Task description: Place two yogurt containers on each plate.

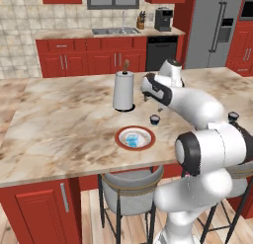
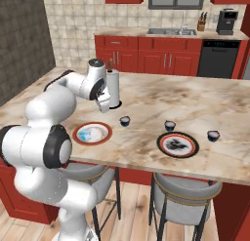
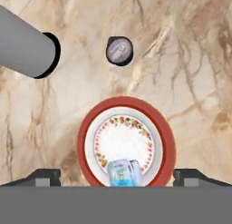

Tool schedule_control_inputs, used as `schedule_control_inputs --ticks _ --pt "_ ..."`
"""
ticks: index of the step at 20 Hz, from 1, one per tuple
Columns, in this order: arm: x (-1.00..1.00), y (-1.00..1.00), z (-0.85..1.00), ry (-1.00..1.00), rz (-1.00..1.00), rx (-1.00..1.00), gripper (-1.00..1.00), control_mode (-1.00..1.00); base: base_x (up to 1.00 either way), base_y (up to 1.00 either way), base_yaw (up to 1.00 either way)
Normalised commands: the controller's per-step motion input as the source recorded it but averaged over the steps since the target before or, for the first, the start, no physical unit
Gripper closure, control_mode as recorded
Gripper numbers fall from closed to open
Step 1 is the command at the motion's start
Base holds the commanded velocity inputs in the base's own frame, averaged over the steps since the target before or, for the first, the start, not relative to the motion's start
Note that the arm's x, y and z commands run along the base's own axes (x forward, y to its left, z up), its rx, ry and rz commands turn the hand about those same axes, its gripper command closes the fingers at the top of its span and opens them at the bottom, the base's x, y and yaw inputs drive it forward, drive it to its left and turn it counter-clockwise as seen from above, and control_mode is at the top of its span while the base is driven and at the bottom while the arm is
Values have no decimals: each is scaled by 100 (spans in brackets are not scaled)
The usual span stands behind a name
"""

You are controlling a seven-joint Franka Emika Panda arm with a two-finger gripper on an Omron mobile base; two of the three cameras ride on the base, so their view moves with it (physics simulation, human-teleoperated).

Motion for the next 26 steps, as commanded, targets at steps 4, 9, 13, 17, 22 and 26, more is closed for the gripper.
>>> schedule_control_inputs --ticks 4,9,13,17,22,26 --pt "0 -99 -43 1 21 0 -100 -100 0 0 0" --pt "5 -30 -67 7 17 -7 -100 -100 0 0 0" --pt "13 0 -63 0 11 -20 -100 -100 0 0 0" --pt "24 -5 -41 -9 14 -19 -100 -100 0 0 0" --pt "42 -10 -37 -8 1 -12 -100 -100 0 0 0" --pt "52 -2 -40 0 0 -1 -100 -100 0 0 0"
